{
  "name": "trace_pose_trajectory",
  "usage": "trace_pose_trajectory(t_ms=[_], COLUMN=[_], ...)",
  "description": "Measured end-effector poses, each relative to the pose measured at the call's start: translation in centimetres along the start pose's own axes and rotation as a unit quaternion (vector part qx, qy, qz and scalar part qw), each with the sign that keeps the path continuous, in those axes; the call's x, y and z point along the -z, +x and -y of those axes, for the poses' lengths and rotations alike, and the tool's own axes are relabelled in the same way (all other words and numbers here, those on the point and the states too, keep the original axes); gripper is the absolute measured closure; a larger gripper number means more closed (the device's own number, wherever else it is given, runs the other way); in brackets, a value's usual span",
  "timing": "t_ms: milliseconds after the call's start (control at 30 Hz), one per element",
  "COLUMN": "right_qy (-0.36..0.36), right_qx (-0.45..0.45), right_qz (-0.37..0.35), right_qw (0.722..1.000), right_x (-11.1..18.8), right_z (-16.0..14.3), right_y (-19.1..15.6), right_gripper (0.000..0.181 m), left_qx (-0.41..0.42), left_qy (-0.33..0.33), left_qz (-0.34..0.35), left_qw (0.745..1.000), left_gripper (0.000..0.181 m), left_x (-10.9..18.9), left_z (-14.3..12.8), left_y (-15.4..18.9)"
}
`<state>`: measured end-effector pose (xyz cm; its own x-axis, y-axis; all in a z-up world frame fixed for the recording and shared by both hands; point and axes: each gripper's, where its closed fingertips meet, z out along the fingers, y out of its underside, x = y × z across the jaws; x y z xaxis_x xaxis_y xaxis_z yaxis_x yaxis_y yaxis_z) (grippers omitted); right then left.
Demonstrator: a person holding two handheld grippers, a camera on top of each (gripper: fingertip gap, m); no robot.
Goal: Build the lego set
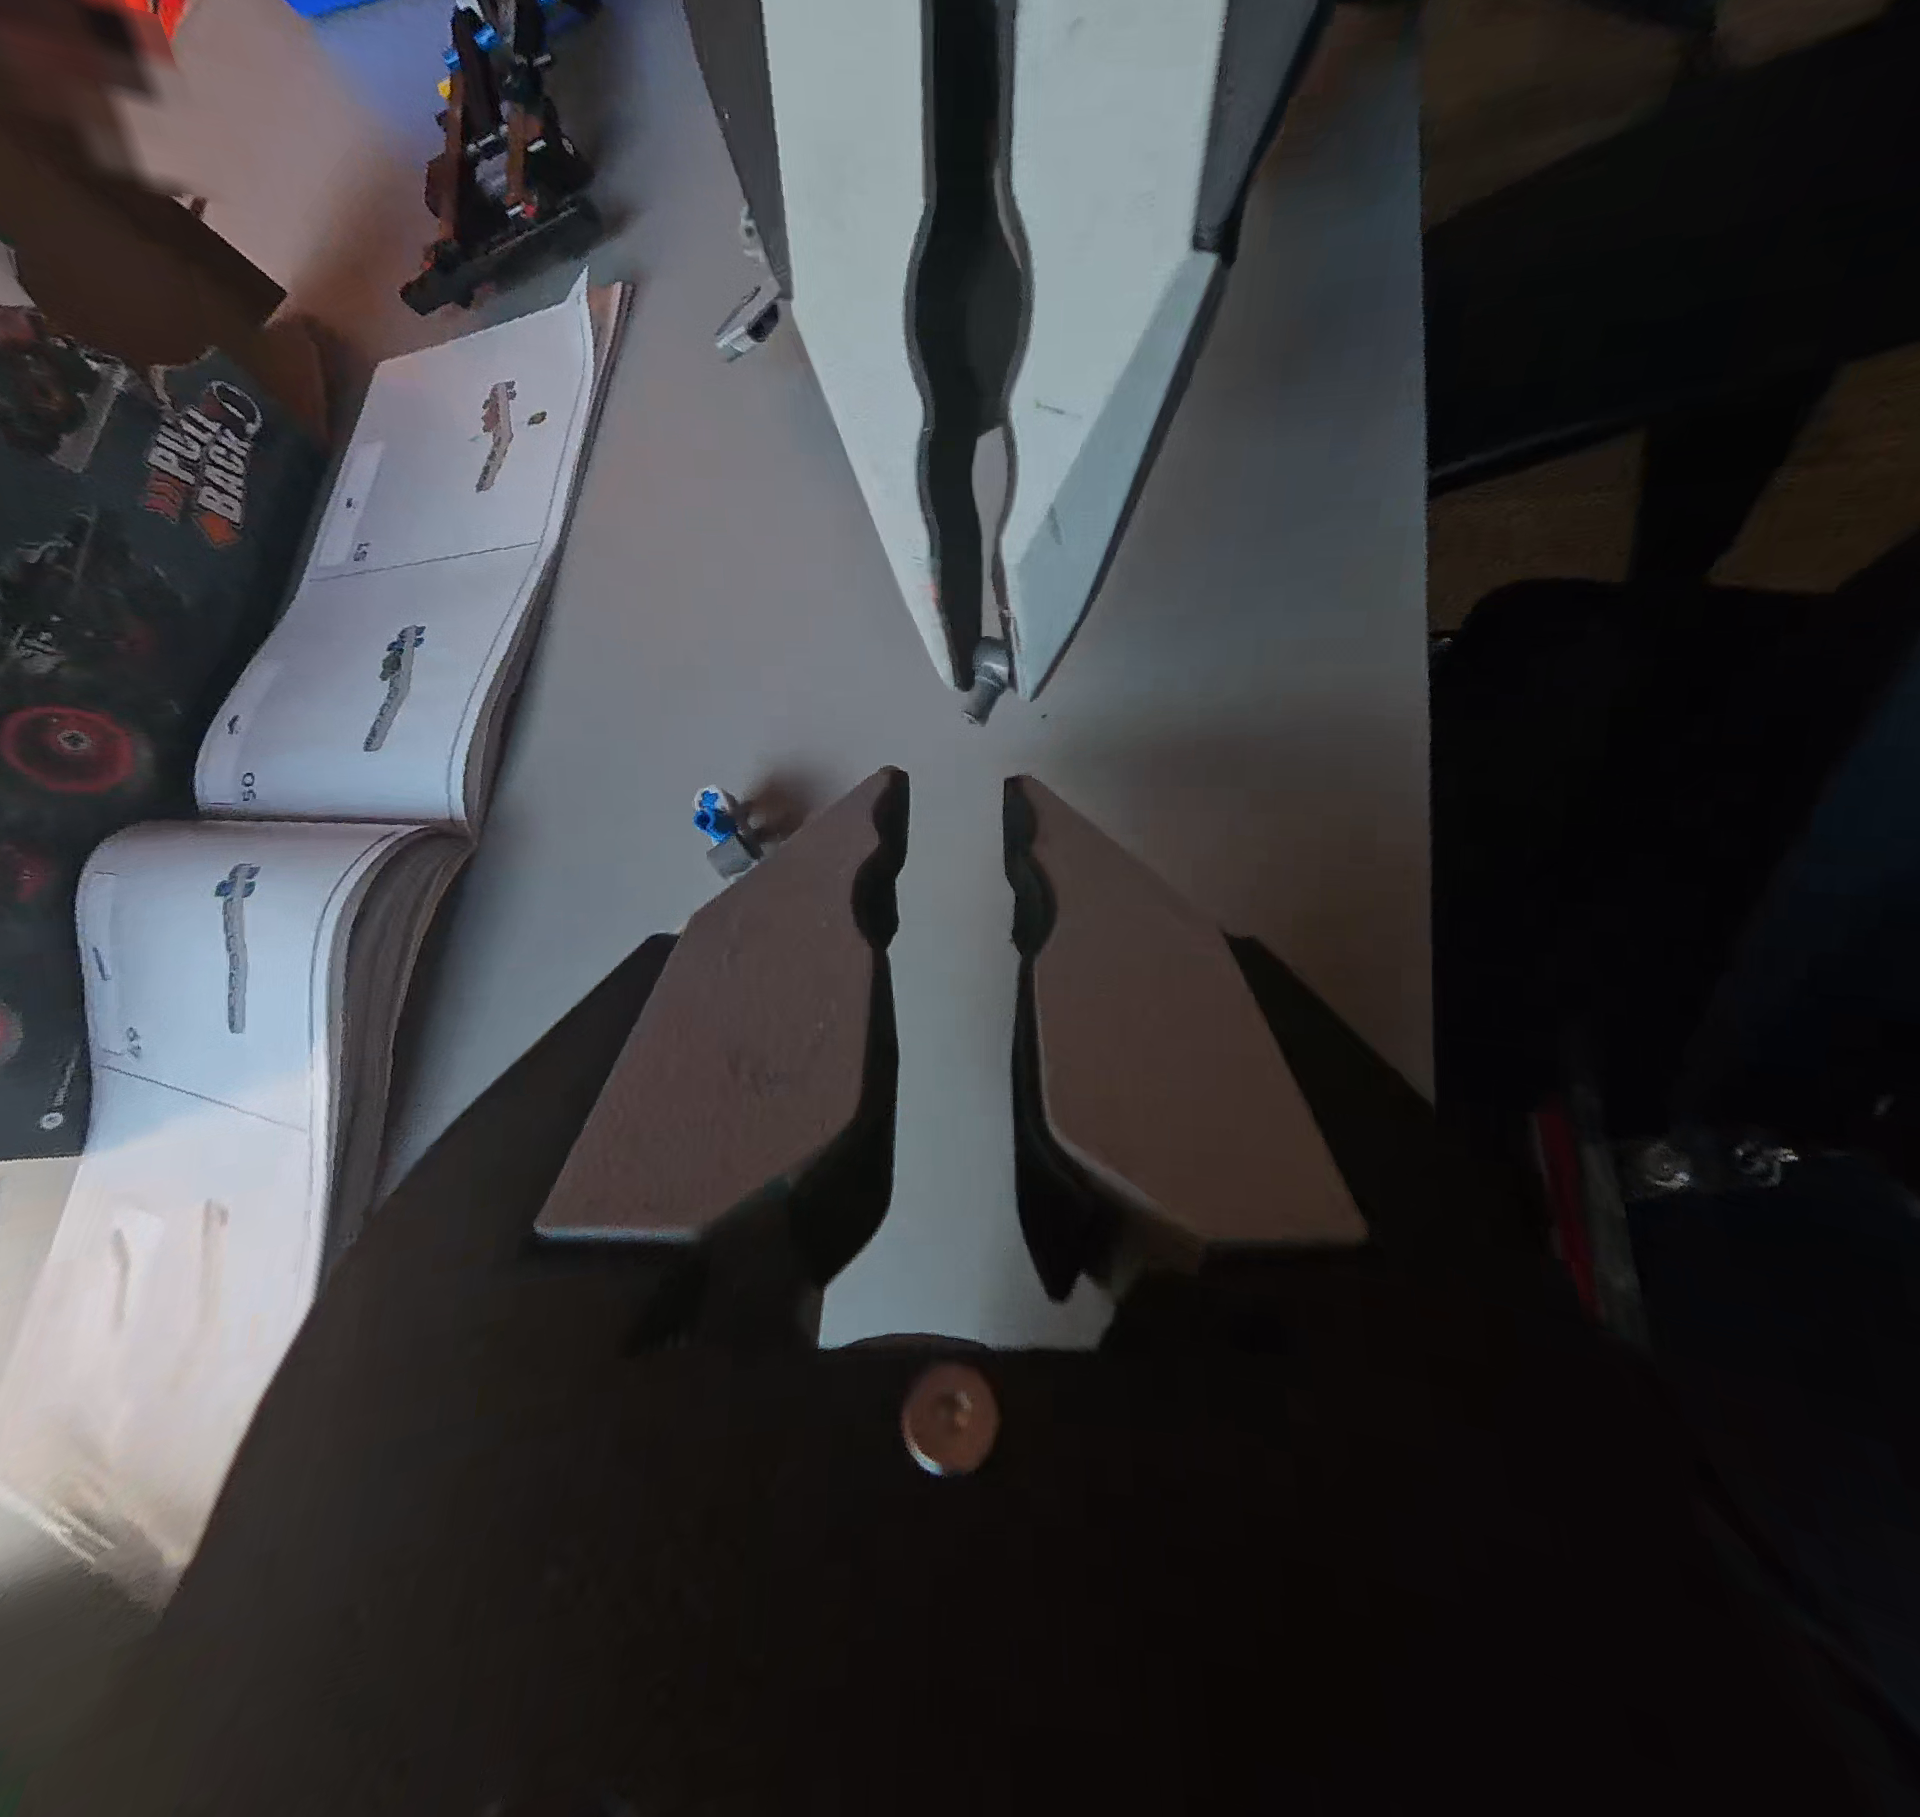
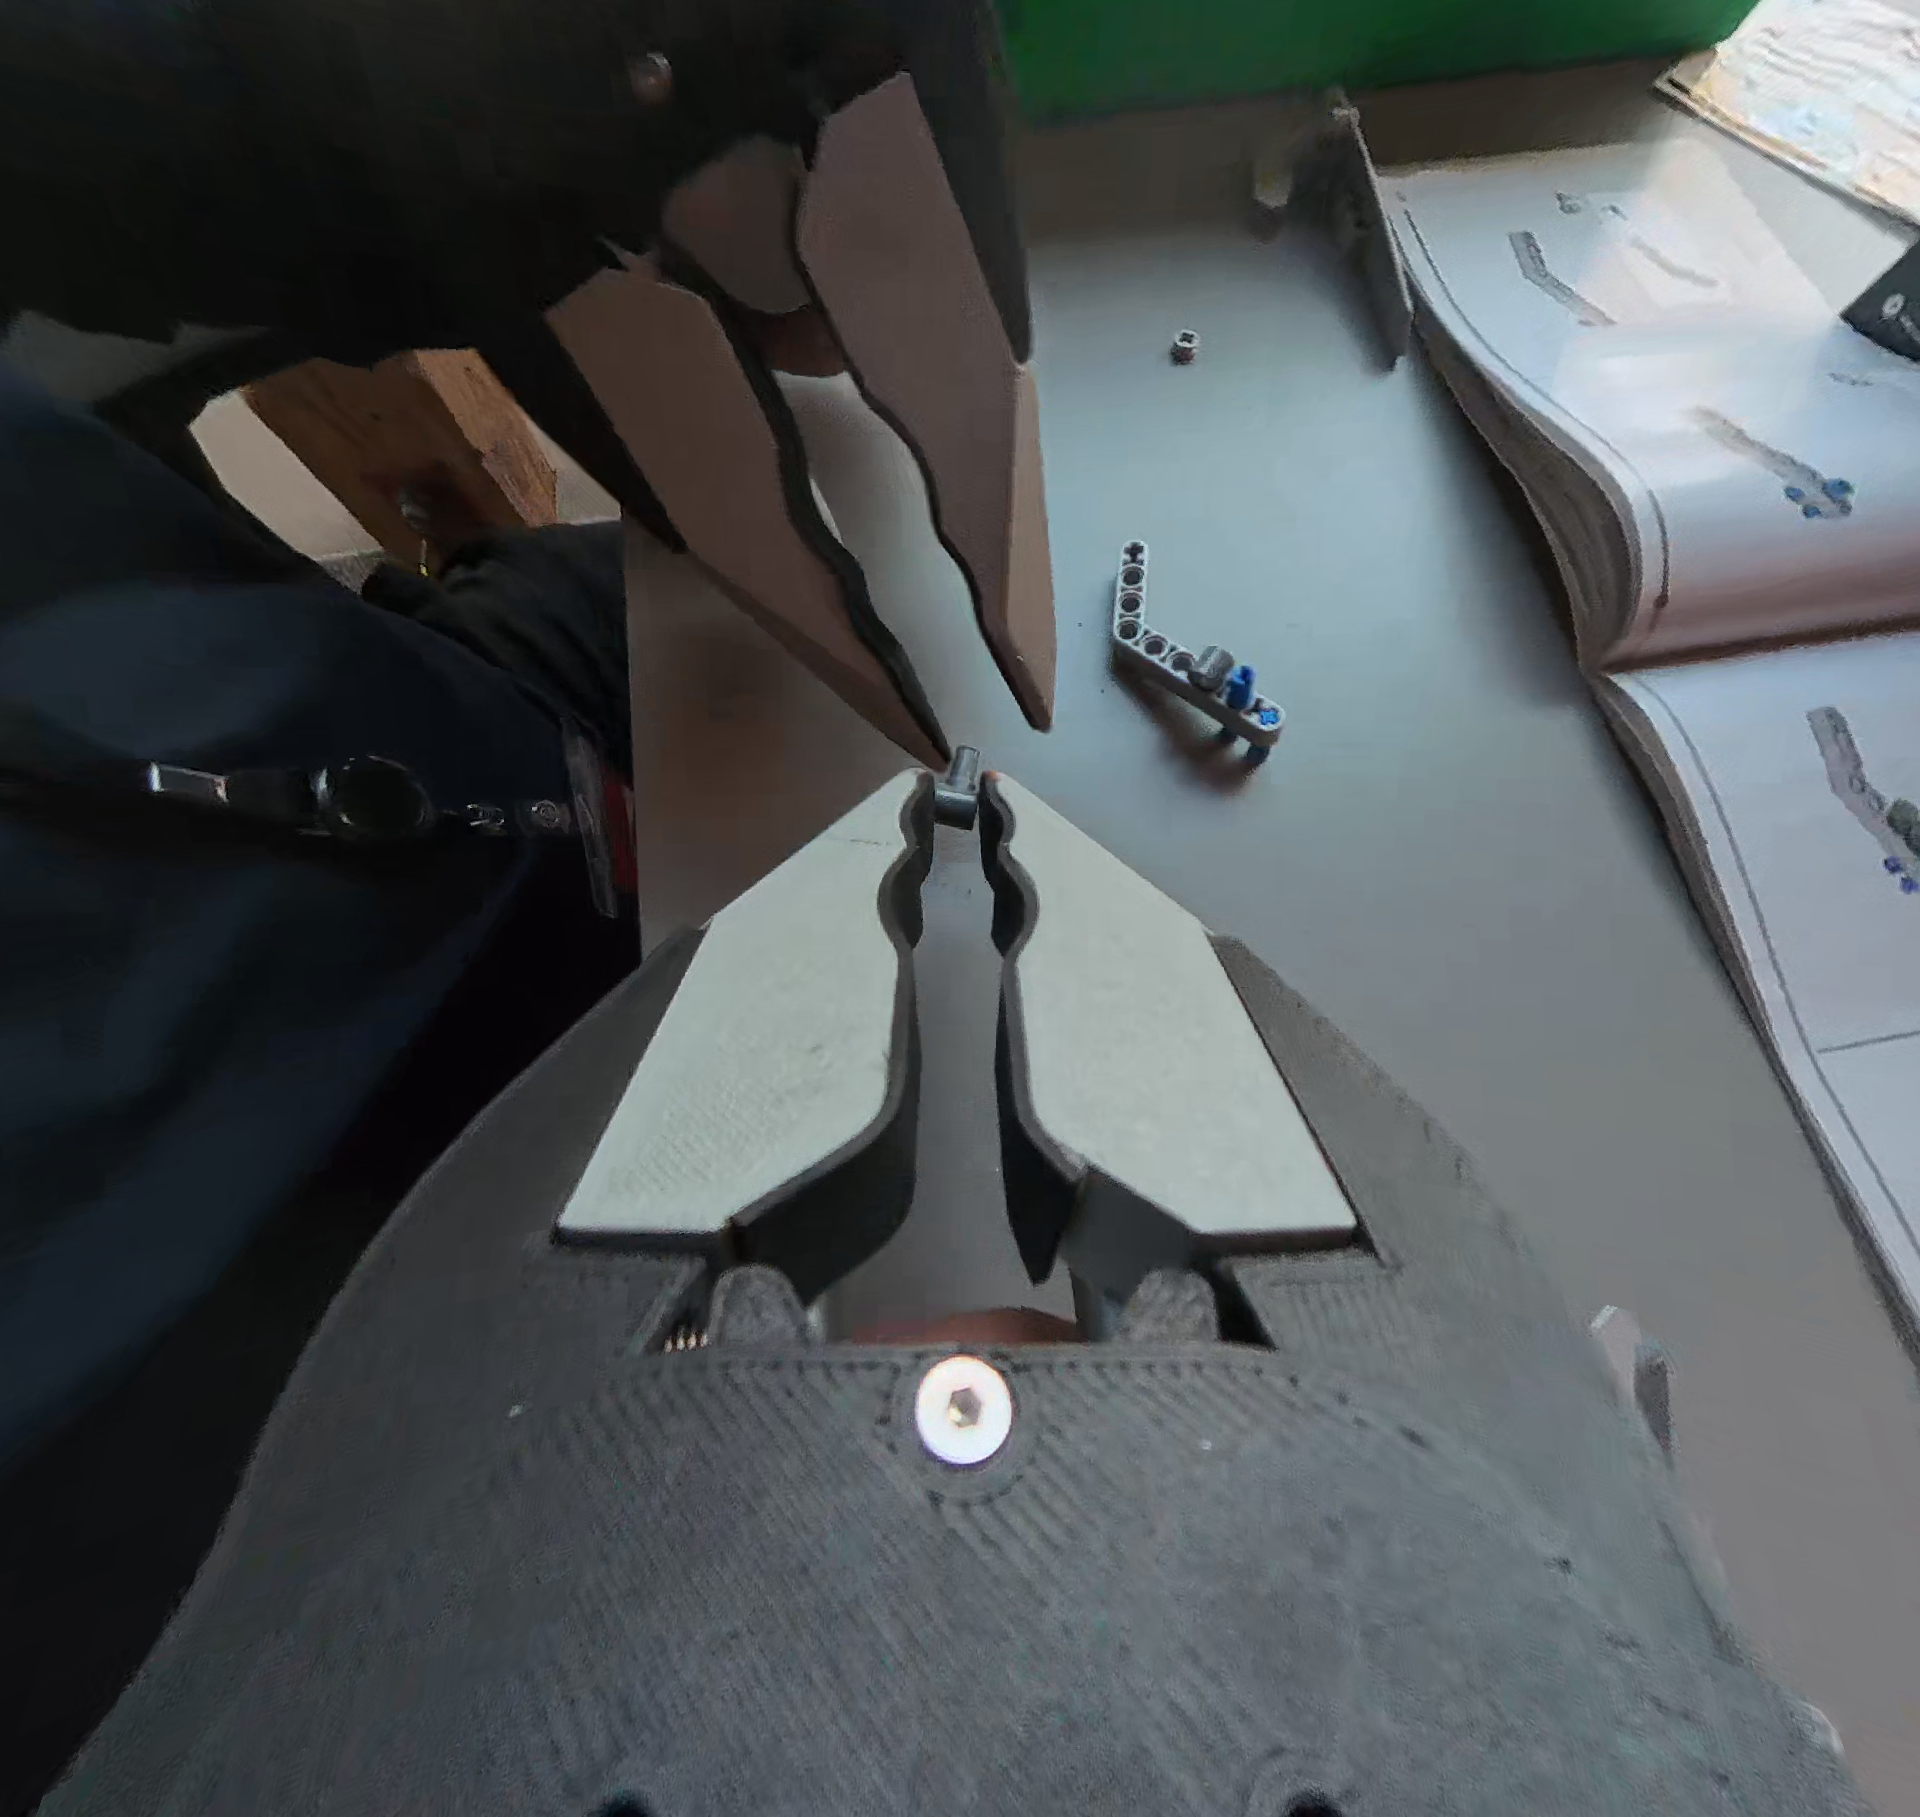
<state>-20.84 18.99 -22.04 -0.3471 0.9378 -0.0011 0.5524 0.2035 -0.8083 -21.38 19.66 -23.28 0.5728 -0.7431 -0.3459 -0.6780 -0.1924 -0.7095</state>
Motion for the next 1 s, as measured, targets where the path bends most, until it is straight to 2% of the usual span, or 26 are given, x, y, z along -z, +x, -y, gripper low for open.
trace_pose_trajectory(t_ms=[100,200,367,567,733,1000], right_qy=[-0.011,-0.003,0.025,0.015,0.025,0.055], right_qx=[0.075,0.161,0.253,0.280,0.284,0.285], right_qz=[-0.020,-0.057,-0.088,-0.103,-0.105,-0.094], right_qw=[0.997,0.985,0.963,0.954,0.953,0.952], right_x=[0.0,0.2,0.7,0.6,0.9,1.2], right_z=[0.5,1.3,2.4,2.3,2.5,3.0], right_y=[-0.8,-1.2,-2.1,-2.2,-2.3,-3.0], right_gripper=[0.176,0.176,0.176,0.176,0.176,0.175], left_qx=[0.083,0.189,0.289,0.320,0.329,0.337], left_qy=[0.025,0.065,0.115,0.146,0.157,0.178], left_qz=[-0.098,-0.182,-0.236,-0.280,-0.283,-0.298], left_qw=[0.991,0.963,0.921,0.893,0.887,0.875], left_gripper=[0.171,0.175,0.176,0.172,0.180,0.181], left_x=[0.4,1.5,2.5,3.3,3.4,4.0], left_z=[0.7,1.5,2.2,3.3,3.6,4.0], left_y=[1.9,2.4,1.9,2.4,2.1,2.4])
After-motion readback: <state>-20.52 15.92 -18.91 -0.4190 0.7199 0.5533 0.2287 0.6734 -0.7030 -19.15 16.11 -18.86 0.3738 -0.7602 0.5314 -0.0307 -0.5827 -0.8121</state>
